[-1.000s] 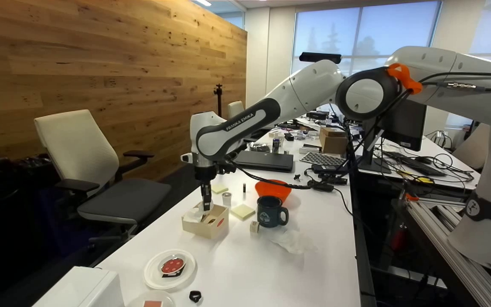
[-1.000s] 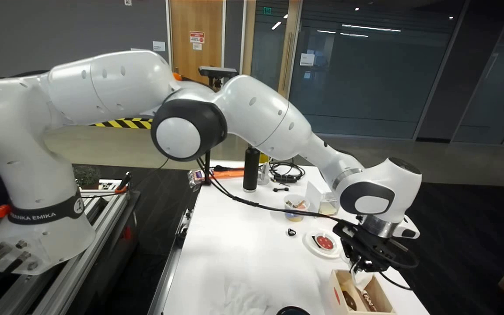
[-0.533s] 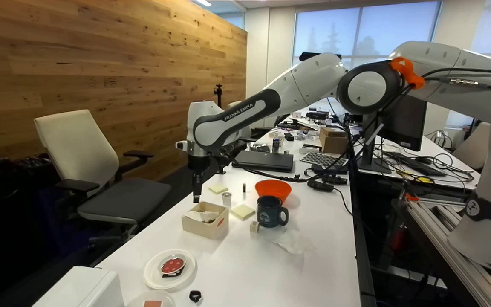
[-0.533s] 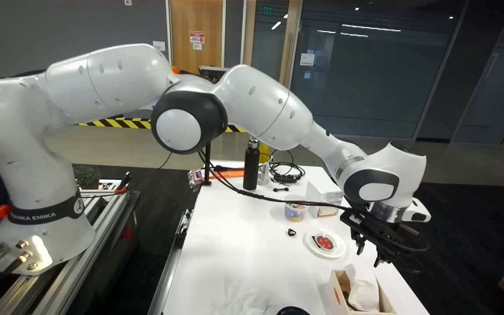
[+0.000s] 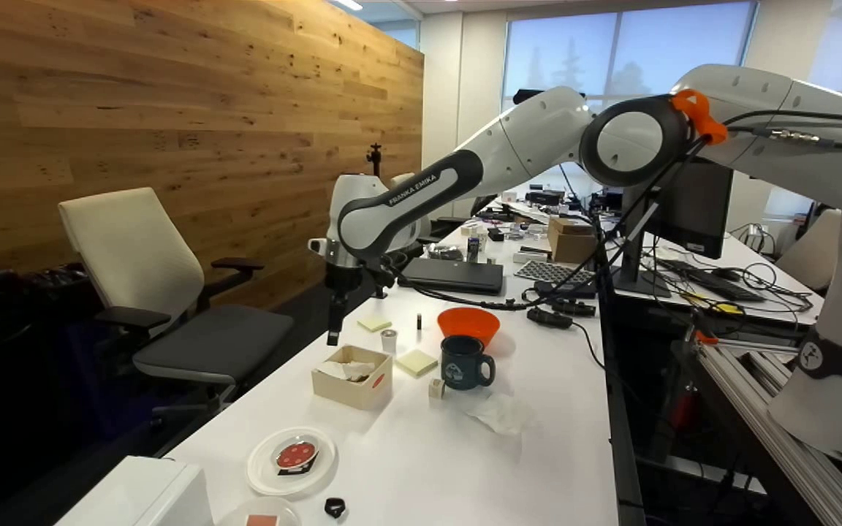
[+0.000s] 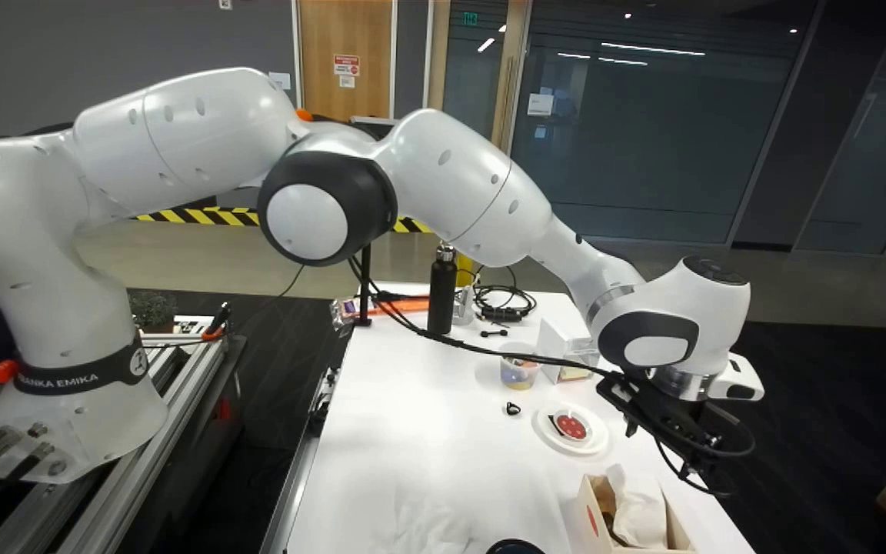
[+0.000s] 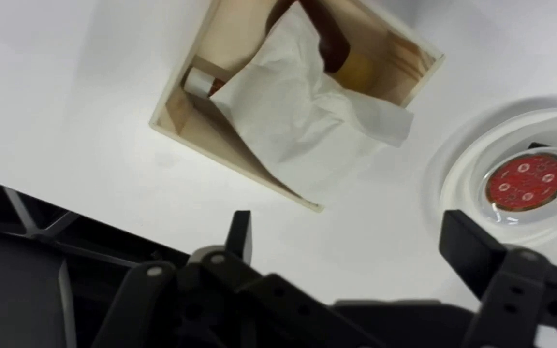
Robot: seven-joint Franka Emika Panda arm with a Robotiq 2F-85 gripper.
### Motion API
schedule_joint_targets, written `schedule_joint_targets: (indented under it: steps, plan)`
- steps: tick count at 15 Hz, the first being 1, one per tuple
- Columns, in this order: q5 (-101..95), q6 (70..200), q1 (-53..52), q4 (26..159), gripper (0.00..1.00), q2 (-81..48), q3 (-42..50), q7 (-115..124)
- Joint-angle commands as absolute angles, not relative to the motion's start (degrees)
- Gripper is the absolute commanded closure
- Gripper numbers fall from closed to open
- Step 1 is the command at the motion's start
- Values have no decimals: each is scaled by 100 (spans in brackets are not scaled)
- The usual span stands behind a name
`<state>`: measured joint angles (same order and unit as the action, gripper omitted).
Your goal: Use the paper towel to wipe the table
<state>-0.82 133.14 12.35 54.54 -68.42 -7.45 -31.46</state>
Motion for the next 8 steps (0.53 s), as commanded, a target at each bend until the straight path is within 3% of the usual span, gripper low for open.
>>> schedule_joint_targets:
  steps: [1, 8]
  plan:
    - [239, 14458, 1727, 6542, 0, -6154, -980, -3244]
    - [103, 16925, 2289, 8188, 0, -5327, -1304, -3327]
